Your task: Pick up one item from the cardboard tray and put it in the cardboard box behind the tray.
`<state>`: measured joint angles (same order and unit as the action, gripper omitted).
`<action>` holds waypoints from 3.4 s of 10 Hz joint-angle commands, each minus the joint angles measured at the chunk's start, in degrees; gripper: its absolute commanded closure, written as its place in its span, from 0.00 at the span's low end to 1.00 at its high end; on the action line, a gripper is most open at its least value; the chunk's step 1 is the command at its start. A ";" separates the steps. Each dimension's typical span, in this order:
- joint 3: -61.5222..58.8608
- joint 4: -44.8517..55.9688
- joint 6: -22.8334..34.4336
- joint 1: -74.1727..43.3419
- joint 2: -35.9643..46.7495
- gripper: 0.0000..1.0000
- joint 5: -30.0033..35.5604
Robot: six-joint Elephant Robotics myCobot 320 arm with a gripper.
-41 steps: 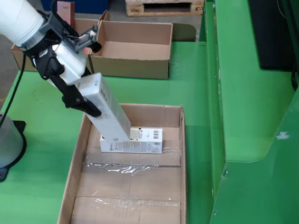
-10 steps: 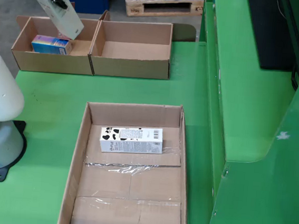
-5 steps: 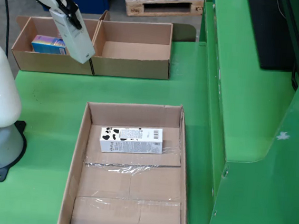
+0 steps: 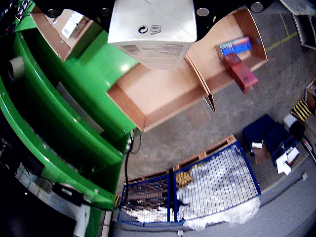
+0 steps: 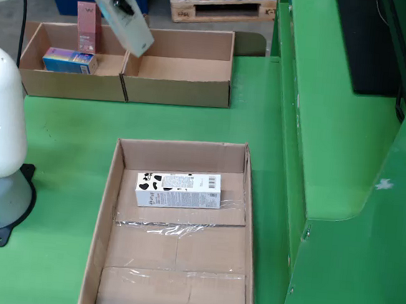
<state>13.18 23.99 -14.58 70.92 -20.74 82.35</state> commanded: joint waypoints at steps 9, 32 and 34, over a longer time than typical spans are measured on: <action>-13.18 -5.54 0.41 -0.68 -10.94 1.00 -0.41; -13.18 -33.89 8.54 -10.74 -24.22 1.00 0.12; -13.18 -33.89 8.54 -10.74 -24.22 1.00 0.12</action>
<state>1.58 -8.96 -6.06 60.55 -46.58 82.88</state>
